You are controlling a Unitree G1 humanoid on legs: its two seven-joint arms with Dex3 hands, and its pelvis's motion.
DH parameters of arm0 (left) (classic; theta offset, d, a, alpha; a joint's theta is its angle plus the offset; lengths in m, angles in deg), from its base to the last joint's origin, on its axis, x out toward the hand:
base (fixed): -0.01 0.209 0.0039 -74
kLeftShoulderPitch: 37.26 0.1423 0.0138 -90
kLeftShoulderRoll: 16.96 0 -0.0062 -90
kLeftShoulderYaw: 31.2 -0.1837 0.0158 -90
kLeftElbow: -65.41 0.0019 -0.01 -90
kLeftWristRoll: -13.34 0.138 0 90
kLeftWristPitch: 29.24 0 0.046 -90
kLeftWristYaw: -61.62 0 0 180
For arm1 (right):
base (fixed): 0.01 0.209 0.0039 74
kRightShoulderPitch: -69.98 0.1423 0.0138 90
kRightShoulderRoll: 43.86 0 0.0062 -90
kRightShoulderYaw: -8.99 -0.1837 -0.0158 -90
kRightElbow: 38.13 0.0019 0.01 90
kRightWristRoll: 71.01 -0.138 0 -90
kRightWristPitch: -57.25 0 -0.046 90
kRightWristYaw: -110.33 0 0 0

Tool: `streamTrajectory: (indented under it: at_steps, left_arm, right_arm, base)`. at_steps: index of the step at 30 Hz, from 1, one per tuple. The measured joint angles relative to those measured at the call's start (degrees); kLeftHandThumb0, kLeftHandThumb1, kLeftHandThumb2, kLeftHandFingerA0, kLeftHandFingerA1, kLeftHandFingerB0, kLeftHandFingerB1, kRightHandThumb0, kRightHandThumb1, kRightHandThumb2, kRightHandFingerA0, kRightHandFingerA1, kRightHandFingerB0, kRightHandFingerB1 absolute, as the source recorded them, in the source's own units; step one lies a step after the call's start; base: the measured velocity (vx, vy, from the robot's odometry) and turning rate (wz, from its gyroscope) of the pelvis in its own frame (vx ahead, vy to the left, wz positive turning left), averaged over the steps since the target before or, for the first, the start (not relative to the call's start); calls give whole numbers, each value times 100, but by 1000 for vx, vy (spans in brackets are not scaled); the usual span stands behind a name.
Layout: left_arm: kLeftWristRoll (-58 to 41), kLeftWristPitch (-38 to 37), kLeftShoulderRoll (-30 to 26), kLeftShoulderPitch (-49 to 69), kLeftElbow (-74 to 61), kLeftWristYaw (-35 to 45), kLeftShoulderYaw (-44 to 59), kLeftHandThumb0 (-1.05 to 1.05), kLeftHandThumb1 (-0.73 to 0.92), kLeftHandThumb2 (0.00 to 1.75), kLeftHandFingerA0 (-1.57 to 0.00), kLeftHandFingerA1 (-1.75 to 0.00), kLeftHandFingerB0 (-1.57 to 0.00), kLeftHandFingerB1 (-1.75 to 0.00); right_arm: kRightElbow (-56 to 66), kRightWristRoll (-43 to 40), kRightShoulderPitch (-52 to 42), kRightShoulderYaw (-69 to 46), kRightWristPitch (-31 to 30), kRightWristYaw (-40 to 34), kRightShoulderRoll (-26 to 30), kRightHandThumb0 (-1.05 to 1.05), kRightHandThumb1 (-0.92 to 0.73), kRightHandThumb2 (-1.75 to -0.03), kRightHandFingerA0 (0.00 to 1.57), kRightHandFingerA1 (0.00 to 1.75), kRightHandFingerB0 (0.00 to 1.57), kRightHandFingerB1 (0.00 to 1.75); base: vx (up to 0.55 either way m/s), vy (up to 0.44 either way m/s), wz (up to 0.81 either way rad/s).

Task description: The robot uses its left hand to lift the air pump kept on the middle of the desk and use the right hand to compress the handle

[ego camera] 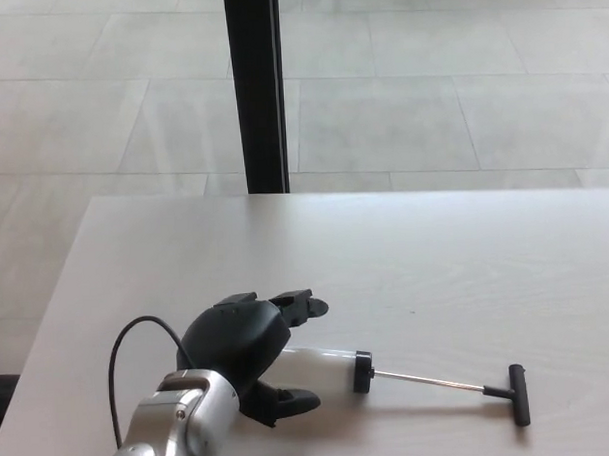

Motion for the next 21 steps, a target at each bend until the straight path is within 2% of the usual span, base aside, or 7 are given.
streamTrajectory:
  at_steps: [3,4,6,7,16,20,21]
  left_arm:
    - [32,46,-139,8,-27,5,18,-46,53,57,-23,-47,-33,-35]
    - [36,79,-173,12,-31,9,30,-47,42,76,-27,-58,-30,-47]
    - [51,191,-210,61,-67,1,93,-47,42,76,-27,-58,-30,-47]
    - [62,254,-220,78,-73,-2,115,-39,52,56,-31,-59,-39,-36]
    - [149,693,-172,82,-66,-146,294,-29,61,58,-48,-98,-39,-35]
    - [159,828,-83,36,-26,-189,306,-31,61,58,-49,-90,-42,-35]
    - [159,844,-59,28,-22,-189,306,-39,50,81,-50,-81,-34,-48]
  right_arm:
    - [45,-3,29,-1,11,-2,-10,-76,-89,-67,22,38,26,30]
    - [68,-4,29,-1,12,-2,-13,-75,-90,-68,23,36,27,31]
    - [73,-1,41,0,20,-12,-12,-75,-90,-68,23,36,27,31]
    - [72,0,51,0,20,-18,-12,-73,-89,-67,24,36,28,32]
    - [-32,-18,168,-31,82,-51,-15,-70,-87,-67,22,36,34,32]
    - [-34,-91,212,-120,89,-28,-20,-67,-89,-67,23,38,34,31]
    - [-40,-95,226,-125,94,-28,-19,-70,-88,-67,23,38,32,31]
  base:
    - [0,0,0]
    - [0,0,0]
    - [0,0,0]
    - [0,0,0]
    - [0,0,0]
    - [0,0,0]
    - [0,0,0]
